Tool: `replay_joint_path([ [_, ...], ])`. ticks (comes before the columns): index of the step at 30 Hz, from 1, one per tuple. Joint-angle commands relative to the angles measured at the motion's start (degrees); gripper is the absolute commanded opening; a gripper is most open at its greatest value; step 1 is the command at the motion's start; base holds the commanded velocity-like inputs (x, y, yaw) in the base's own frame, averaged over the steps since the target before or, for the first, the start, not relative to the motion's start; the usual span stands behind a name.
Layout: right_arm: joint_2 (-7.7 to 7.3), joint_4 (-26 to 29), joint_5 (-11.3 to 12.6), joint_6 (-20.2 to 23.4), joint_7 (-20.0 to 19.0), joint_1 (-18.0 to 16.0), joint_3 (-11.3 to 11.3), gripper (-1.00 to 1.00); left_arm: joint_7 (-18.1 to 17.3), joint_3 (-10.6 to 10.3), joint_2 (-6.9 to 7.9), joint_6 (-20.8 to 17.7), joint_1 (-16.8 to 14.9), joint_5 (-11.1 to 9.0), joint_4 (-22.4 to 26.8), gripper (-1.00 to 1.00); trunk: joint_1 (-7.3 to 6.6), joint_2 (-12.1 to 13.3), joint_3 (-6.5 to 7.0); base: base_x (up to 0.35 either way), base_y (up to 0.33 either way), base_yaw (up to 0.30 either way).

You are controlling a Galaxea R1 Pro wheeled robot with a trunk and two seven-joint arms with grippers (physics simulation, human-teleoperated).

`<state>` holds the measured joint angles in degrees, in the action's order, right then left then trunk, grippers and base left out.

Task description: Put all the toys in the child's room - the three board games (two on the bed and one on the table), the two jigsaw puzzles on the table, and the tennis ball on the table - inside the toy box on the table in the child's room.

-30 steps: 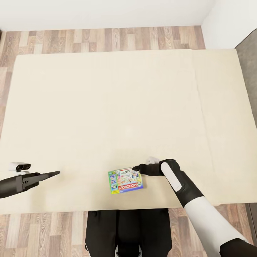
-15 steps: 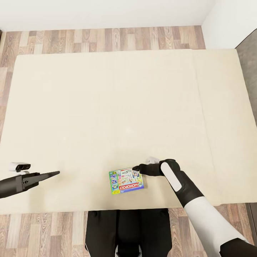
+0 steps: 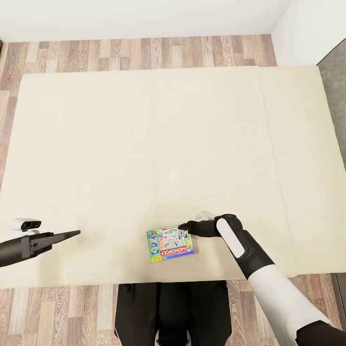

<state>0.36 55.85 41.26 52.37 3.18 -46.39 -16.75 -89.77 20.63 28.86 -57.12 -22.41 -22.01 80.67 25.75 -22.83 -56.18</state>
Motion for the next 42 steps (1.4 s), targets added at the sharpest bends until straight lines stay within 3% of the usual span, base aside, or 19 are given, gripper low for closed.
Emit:
replay_joint_path([
  [1, 0.0, 0.05, 0.34, 0.18, 0.33, -0.02, -0.04, 1.0, -0.23, 0.0, 0.01, -0.61, -0.01, 0.04, 0.01, 1.0, 0.03, -0.09, -0.06, 0.0, 0.0, 0.0],
  [29, 0.0, 0.04, 0.47, 0.16, 0.33, -0.02, -0.04, 1.0, -0.23, -0.01, 0.06, -0.62, -0.01, 0.04, 0.01, 1.0, 0.03, -0.09, -0.06, 0.0, 0.0, 0.002],
  [42, 0.0, 0.06, 0.49, 0.18, 0.31, -0.02, -0.04, 1.0, -0.23, -0.06, 0.06, -0.62, -0.02, 0.04, 0.01, 1.0, 0.03, -0.09, -0.06, 0.0, 0.063, 0.147],
])
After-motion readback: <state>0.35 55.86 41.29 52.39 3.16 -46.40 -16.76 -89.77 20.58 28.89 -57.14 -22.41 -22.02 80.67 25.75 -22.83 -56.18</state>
